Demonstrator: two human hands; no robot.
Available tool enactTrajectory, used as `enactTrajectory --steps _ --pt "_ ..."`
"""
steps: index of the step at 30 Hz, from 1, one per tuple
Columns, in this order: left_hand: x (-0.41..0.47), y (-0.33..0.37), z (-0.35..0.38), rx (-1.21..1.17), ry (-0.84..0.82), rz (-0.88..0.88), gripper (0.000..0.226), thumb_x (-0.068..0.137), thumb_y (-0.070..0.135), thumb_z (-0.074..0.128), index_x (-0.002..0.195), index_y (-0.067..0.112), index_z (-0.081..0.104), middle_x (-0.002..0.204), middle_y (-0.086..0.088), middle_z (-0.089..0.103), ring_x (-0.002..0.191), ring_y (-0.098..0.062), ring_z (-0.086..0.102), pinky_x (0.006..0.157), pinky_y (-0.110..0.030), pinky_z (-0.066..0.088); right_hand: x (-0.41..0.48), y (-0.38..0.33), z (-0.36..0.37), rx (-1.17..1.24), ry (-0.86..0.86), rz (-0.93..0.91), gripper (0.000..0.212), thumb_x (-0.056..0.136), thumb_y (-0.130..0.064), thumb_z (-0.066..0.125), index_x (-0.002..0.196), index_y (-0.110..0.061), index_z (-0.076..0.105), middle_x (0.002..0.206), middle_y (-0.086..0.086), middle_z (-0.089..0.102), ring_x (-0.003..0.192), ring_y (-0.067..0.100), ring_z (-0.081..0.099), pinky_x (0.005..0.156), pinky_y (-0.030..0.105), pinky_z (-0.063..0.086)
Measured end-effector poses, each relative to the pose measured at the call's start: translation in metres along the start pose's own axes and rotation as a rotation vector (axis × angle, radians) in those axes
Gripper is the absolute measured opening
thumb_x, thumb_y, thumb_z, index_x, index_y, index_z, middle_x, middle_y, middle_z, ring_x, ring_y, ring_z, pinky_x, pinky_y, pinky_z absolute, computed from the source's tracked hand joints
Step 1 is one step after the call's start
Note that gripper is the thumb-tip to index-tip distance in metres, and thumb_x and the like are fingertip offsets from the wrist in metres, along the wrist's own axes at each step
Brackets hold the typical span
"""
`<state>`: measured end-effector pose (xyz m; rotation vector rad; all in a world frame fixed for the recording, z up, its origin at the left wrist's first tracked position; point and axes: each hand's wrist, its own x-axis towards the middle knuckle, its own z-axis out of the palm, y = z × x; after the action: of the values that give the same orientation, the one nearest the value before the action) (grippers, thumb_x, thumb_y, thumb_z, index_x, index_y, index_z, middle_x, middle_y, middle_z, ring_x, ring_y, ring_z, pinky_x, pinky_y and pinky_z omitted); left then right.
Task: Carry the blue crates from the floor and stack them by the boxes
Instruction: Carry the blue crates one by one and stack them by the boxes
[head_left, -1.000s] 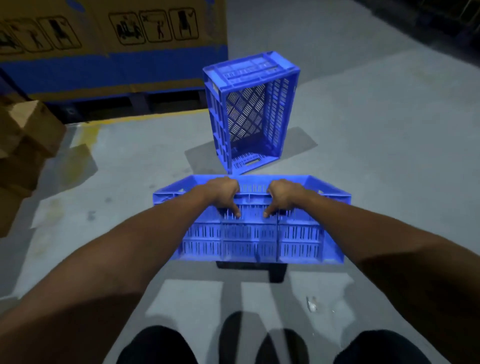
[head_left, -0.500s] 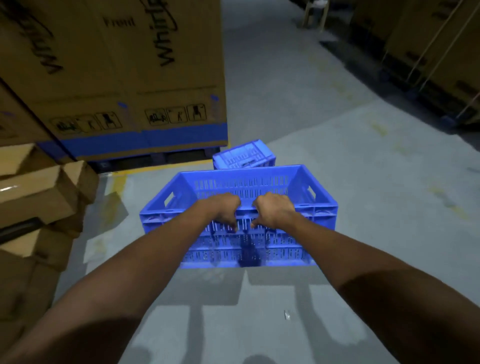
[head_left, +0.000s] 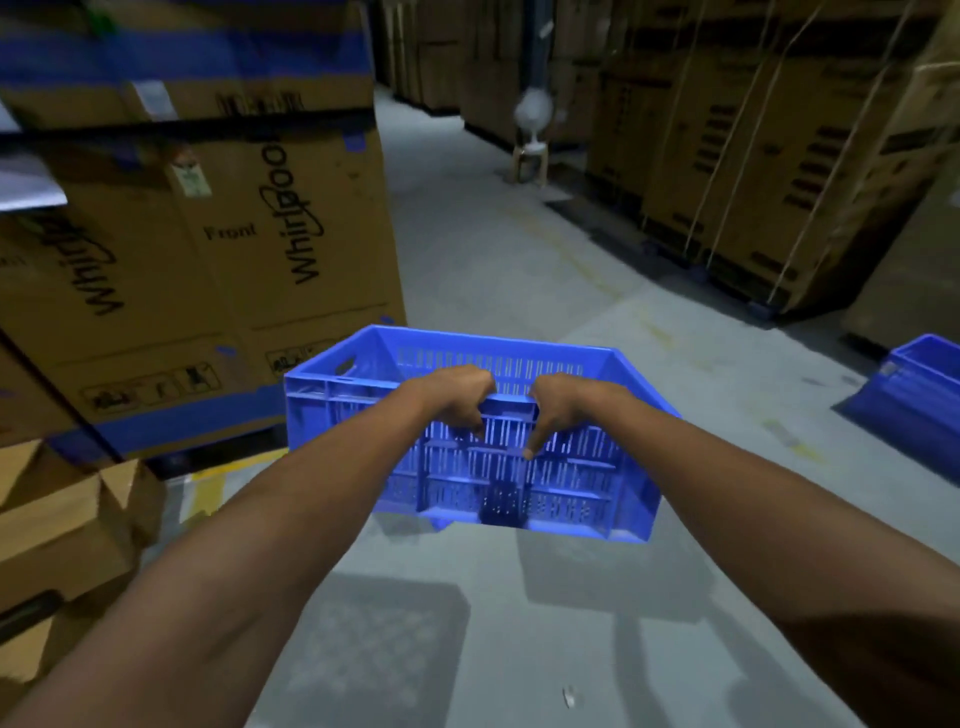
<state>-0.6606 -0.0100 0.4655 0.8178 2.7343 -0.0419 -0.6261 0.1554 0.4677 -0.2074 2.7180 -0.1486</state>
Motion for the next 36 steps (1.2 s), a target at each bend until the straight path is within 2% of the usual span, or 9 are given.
enactTrajectory --steps 4,9,14,16,19,22,28,31,36 --pt "0.007 0.010 -0.015 0.040 0.020 0.058 0.034 0.069 0.033 0.084 0.090 0.016 0.063 0.089 -0.006 0.064 0.085 -0.026 0.063 0.066 -0.032 0.047 -0.012 0.016 0.000 0.047 0.086 0.074 0.065 0.049 -0.071 0.083 0.077 -0.021 0.053 0.089 0.003 0.065 0.082 0.025 0.062 0.073 0.039 0.054" --pt "0.031 0.031 -0.022 0.095 0.020 0.129 0.035 0.069 0.032 0.084 0.092 0.015 0.062 0.090 -0.004 0.062 0.087 -0.025 0.062 0.070 -0.034 0.049 -0.015 0.042 0.005 0.072 0.138 0.136 0.065 0.051 -0.071 0.082 0.076 -0.020 0.051 0.079 0.001 0.063 0.073 0.021 0.059 0.060 0.034 0.046" --pt "0.077 0.068 -0.039 0.156 -0.011 0.207 0.032 0.070 0.031 0.083 0.089 0.017 0.061 0.086 -0.002 0.059 0.088 -0.025 0.062 0.070 -0.033 0.048 -0.011 0.094 -0.002 0.070 0.112 0.150 0.061 0.052 -0.055 0.090 0.089 -0.017 0.060 0.094 0.004 0.066 0.088 0.026 0.062 0.077 0.041 0.056" --pt "0.104 0.086 -0.044 0.181 -0.025 0.238 0.030 0.070 0.031 0.083 0.086 0.016 0.062 0.083 -0.002 0.062 0.087 -0.025 0.064 0.068 -0.033 0.049 -0.008 0.126 -0.004 0.081 0.121 0.179 0.048 0.056 -0.043 0.092 0.079 -0.019 0.058 0.092 0.006 0.066 0.087 0.027 0.061 0.078 0.040 0.055" --pt "0.151 0.118 -0.052 0.207 -0.031 0.279 0.030 0.070 0.033 0.083 0.085 0.017 0.062 0.083 -0.004 0.066 0.088 -0.025 0.065 0.063 -0.029 0.043 0.001 0.178 -0.007 0.127 0.154 0.240 0.048 0.059 -0.037 0.092 0.066 -0.019 0.048 0.078 0.003 0.057 0.081 0.027 0.056 0.070 0.036 0.051" --pt "0.205 0.153 -0.060 0.231 -0.015 0.308 0.032 0.071 0.033 0.082 0.089 0.017 0.061 0.095 -0.007 0.066 0.091 -0.026 0.062 0.064 -0.030 0.041 0.014 0.238 -0.013 0.165 0.162 0.279 0.045 0.062 -0.037 0.091 0.070 -0.018 0.052 0.075 0.001 0.055 0.081 0.027 0.057 0.065 0.035 0.047" --pt "0.313 0.233 -0.087 0.291 0.013 0.363 0.033 0.072 0.036 0.081 0.082 0.022 0.053 0.091 -0.005 0.061 0.091 -0.028 0.061 0.065 -0.032 0.040 0.027 0.360 -0.036 0.192 0.233 0.340 0.040 0.069 -0.035 0.087 0.076 -0.015 0.053 0.074 0.004 0.058 0.078 0.027 0.058 0.063 0.037 0.045" --pt "0.361 0.266 -0.105 0.284 0.069 0.393 0.034 0.072 0.036 0.081 0.088 0.016 0.058 0.099 -0.008 0.064 0.094 -0.029 0.061 0.069 -0.034 0.045 0.029 0.412 -0.058 0.192 0.284 0.375 0.038 0.070 -0.035 0.087 0.075 -0.016 0.055 0.069 0.001 0.056 0.074 0.025 0.056 0.061 0.037 0.043" --pt "0.431 0.311 -0.140 0.285 0.134 0.474 0.029 0.076 0.033 0.079 0.091 0.018 0.059 0.098 -0.006 0.062 0.091 -0.027 0.058 0.069 -0.033 0.042 0.038 0.489 -0.095 0.135 0.367 0.439 0.036 0.070 -0.037 0.086 0.078 -0.020 0.055 0.084 0.003 0.061 0.082 0.024 0.057 0.064 0.036 0.042"
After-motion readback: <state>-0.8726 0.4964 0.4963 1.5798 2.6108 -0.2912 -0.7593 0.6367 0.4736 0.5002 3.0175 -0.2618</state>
